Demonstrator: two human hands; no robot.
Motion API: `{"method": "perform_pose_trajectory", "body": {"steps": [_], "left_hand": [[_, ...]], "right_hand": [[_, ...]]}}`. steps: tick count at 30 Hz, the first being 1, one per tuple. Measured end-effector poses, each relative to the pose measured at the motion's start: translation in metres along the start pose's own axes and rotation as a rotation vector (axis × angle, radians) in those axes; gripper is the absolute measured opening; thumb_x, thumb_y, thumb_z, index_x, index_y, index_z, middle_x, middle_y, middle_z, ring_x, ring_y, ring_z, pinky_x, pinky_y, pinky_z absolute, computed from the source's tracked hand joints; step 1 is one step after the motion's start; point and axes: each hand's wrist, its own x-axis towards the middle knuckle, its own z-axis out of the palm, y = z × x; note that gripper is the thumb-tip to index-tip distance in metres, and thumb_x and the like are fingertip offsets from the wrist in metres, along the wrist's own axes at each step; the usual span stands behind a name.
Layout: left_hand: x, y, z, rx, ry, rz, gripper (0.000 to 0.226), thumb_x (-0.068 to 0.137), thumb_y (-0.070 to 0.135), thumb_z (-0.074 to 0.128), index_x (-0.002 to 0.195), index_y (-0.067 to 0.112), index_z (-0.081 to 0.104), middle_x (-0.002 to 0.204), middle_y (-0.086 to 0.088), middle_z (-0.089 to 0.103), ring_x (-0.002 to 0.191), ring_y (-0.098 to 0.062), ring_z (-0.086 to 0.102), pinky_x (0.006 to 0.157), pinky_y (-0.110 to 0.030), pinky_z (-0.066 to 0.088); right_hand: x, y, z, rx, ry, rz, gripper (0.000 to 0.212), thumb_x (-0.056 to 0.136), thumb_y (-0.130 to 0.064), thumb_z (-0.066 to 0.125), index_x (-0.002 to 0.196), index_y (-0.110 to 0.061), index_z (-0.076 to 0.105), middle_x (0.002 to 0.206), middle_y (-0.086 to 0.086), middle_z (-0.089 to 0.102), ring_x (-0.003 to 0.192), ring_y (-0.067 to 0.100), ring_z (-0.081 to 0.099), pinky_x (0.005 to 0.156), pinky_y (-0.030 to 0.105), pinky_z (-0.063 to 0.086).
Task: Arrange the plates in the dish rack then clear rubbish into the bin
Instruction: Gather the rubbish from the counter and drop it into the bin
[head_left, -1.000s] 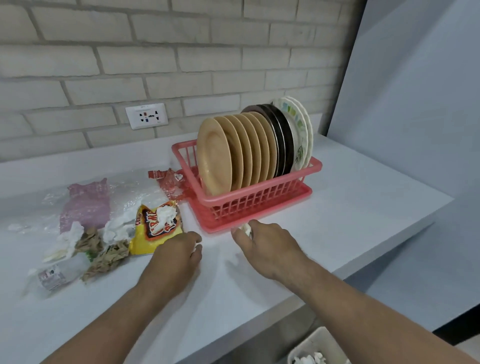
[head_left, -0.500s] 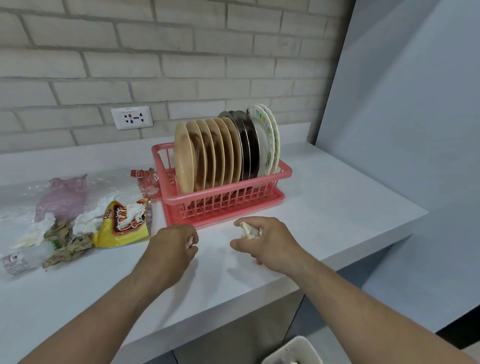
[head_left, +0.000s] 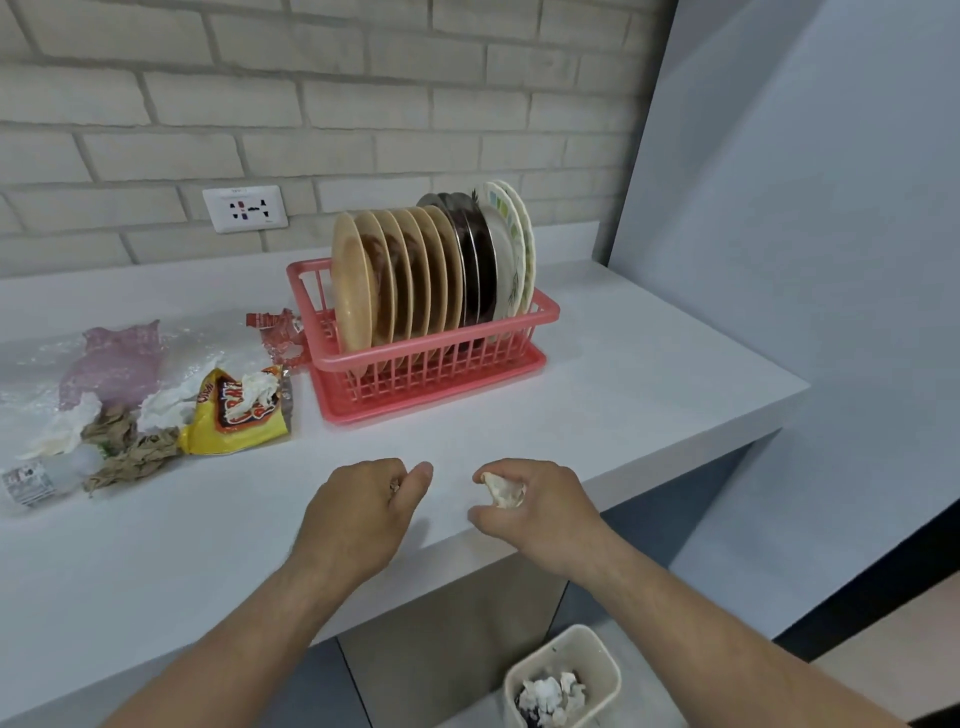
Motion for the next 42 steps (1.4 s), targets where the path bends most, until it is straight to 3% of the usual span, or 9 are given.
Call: {"method": "perform_pose_trajectory", "body": {"steps": [4,9,11,18,22,26,31,35,42], "left_hand": [[-0.014,0.026,0.014,-0.165,-0.145,0.019,0.010,0.090,0.024,0.044,0.084,0.026,0.052,0.080,0.006,0.058,0.073,-0.010,0.053,0.060,-0.029,0.043],[-0.021,0.061,0.053,-0.209,-0.414,0.006,0.043,0.087,0.000,0.040,0.121,0.026,0.035,0.103,0.007,0.043,0.087,-0.007,0.048,0.065,-0.013,0.039],[-0.023,0.076,0.076,-0.139,-0.464,0.027,0.047,0.089,-0.001,0.037,0.129,0.023,0.028,0.108,0.006,0.039,0.093,-0.006,0.046,0.073,-0.012,0.039],[-0.041,0.105,0.177,-0.026,-0.525,-0.020,0.041,0.094,0.010,0.034,0.133,0.022,0.027,0.125,0.003,0.034,0.102,-0.015,0.049,0.092,-0.030,0.044],[-0.061,0.099,0.235,-0.058,-0.591,-0.078,0.041,0.091,0.009,0.036,0.128,0.026,0.031,0.120,0.001,0.044,0.097,-0.014,0.049,0.080,-0.024,0.044],[-0.073,0.074,0.302,-0.059,-0.656,-0.098,0.025,0.089,0.013,0.035,0.107,0.030,0.038,0.093,0.003,0.050,0.075,-0.012,0.047,0.066,-0.030,0.045],[-0.082,0.014,0.392,0.001,-0.701,-0.091,0.046,0.083,0.002,0.041,0.121,0.029,0.041,0.120,0.009,0.039,0.098,-0.013,0.047,0.089,-0.024,0.042],[-0.094,-0.043,0.470,0.061,-0.769,-0.100,0.050,0.085,0.006,0.046,0.130,0.026,0.039,0.125,0.007,0.036,0.101,-0.018,0.051,0.091,-0.029,0.044],[-0.094,-0.135,0.615,0.171,-0.848,-0.110,0.068,0.089,0.007,0.052,0.148,0.019,0.022,0.141,-0.004,0.037,0.126,-0.023,0.044,0.099,-0.029,0.040]], "right_hand": [[-0.013,0.017,-0.020,-0.003,-0.061,-0.013,0.030,0.066,-0.053,0.072,0.091,-0.039,0.063,0.081,-0.017,0.061,0.065,-0.009,0.055,0.049,0.006,0.038],[-0.021,0.067,-0.069,0.083,-0.151,0.056,0.021,0.084,-0.032,0.046,0.083,-0.022,0.064,0.080,-0.012,0.061,0.076,0.005,0.056,0.072,0.023,0.043],[-0.024,0.094,-0.093,0.138,-0.122,0.103,0.031,0.091,-0.023,0.039,0.084,-0.026,0.069,0.079,-0.018,0.065,0.070,-0.004,0.057,0.068,0.015,0.044],[-0.027,0.200,-0.131,-0.056,-0.172,0.163,0.045,0.098,-0.021,0.028,0.132,-0.025,0.057,0.135,-0.006,0.053,0.122,0.010,0.046,0.108,0.034,0.037],[-0.040,0.255,-0.130,-0.017,-0.220,0.239,0.041,0.094,-0.025,0.036,0.126,-0.030,0.061,0.118,-0.013,0.058,0.106,0.006,0.052,0.092,0.022,0.042],[-0.052,0.323,-0.112,-0.003,-0.184,0.337,0.047,0.078,-0.059,0.051,0.118,-0.038,0.064,0.114,-0.018,0.058,0.099,0.000,0.054,0.076,0.012,0.038],[-0.054,0.409,-0.065,-0.086,-0.176,0.324,0.016,0.082,-0.053,0.061,0.096,-0.046,0.061,0.100,-0.006,0.064,0.087,0.001,0.057,0.076,0.018,0.048],[-0.051,0.478,-0.021,-0.125,-0.167,0.383,0.037,0.079,-0.056,0.060,0.112,-0.040,0.062,0.101,-0.014,0.065,0.091,0.004,0.059,0.078,0.021,0.049],[-0.051,0.599,0.049,-0.199,-0.180,0.441,0.024,0.074,-0.060,0.061,0.089,-0.041,0.059,0.078,-0.013,0.062,0.071,0.001,0.057,0.061,0.016,0.043]]}}
